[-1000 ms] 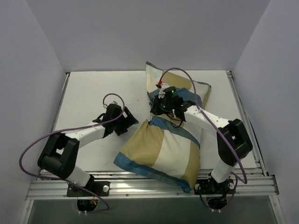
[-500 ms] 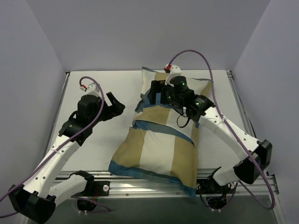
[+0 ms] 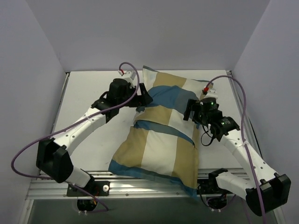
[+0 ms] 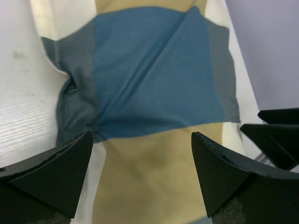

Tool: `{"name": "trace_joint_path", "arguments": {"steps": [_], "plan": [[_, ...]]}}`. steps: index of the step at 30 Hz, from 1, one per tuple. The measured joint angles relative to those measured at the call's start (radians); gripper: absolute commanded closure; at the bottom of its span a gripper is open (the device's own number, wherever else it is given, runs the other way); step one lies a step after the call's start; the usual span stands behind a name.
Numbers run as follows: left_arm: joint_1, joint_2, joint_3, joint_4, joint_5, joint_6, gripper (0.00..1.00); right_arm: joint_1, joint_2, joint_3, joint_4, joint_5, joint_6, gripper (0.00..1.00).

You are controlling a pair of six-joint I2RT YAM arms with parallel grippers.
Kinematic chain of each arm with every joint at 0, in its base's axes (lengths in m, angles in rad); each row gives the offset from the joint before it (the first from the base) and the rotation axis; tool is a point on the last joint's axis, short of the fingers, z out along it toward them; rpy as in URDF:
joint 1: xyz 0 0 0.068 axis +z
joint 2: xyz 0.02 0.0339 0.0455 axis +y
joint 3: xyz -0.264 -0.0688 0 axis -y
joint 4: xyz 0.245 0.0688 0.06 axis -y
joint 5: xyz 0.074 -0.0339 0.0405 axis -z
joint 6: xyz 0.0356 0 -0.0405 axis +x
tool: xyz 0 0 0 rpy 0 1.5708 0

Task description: Remove the pillowcase from the pillow

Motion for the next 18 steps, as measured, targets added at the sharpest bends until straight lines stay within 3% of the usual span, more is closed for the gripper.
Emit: {"name": "trace_joint_path", "arguments": {"steps": [4,8,12,18], "plan": [[-0.053,0.137,-0.041,0.121,0.004,-0.033,0.03,-0.007,0.034,-0.109,0.033,-0.074,0.011,0.1],[-0.076,0.132,-0.253,0.263,0.003,-0.118,0.03,-0.012,0.16,-0.113,0.148,-0.18,0.005,0.14],[-0.06,-0.048,-0.543,0.421,-0.054,-0.217,0.03,0.024,0.331,-0.038,0.231,-0.273,-0.023,0.16],[-0.074,-0.397,-0.715,0.335,-0.134,-0.265,0.04,0.14,0.595,0.206,0.344,-0.3,-0.076,0.19]]}}
